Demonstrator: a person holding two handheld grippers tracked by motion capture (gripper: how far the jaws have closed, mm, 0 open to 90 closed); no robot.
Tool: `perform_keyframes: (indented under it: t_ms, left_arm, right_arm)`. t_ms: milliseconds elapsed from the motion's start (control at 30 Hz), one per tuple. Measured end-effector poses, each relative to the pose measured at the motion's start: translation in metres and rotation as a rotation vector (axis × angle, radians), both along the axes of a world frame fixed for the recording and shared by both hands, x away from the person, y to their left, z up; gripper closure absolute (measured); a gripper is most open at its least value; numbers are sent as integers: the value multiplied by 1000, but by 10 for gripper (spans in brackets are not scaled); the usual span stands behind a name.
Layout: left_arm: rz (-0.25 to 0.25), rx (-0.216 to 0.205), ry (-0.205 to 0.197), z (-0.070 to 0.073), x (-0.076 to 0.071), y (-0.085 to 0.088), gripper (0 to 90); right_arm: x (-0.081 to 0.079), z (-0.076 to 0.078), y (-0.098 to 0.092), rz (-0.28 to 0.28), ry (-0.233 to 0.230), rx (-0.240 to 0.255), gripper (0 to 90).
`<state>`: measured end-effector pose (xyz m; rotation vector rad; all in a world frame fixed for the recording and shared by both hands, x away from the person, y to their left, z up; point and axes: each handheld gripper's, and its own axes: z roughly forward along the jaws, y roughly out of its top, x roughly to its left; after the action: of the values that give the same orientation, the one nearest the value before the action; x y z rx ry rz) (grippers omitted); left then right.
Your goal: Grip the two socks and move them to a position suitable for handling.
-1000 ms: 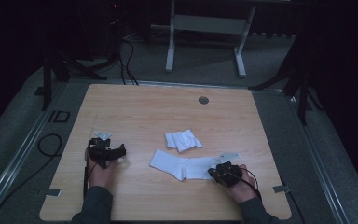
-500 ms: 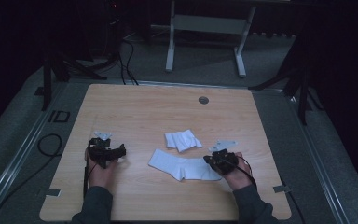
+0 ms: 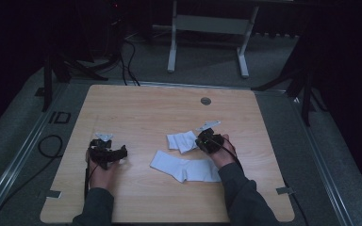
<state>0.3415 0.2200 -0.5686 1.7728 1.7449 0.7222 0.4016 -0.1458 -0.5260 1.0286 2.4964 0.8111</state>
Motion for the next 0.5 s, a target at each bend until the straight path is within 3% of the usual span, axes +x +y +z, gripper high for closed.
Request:
perform_keyframes:
  t_ms: [200, 267, 500]
  left_arm:
    - [0, 0, 0, 0, 0, 0, 121]
    - [0, 0, 0, 0, 0, 0, 121]
    - [1, 0, -1, 0, 0, 0, 121]
  right_arm:
    - [6, -17, 7, 8, 39, -37, 896]
    - [4, -17, 6, 5, 50, -17, 896]
    - [-15, -16, 7, 60, 75, -14, 876]
